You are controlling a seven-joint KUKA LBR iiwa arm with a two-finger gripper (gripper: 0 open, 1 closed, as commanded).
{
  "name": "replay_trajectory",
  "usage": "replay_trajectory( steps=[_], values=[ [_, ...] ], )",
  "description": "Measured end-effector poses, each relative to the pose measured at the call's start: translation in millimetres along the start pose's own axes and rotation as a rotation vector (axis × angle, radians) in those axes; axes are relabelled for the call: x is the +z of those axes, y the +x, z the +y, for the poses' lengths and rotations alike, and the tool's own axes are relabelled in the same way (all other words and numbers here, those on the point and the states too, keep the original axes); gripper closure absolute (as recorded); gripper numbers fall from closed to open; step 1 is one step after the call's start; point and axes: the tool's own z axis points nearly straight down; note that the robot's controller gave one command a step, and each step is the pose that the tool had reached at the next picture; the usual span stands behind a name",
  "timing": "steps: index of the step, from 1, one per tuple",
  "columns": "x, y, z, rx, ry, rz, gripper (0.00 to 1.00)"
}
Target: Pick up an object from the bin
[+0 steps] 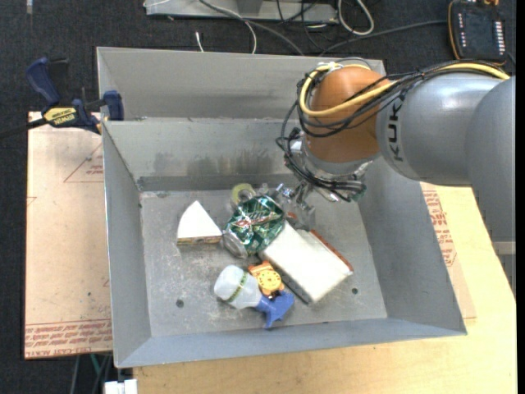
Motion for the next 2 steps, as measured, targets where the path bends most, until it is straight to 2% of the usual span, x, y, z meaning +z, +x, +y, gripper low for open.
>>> replay_trajectory(
  steps=[1, 2],
  values=[
    [-2, -4.2, -6, 0.03, 0.0, -0.003, 1.0],
    [2, -21.5, 18, -0.141, 0.004, -0.004, 1.0]
  ],
)
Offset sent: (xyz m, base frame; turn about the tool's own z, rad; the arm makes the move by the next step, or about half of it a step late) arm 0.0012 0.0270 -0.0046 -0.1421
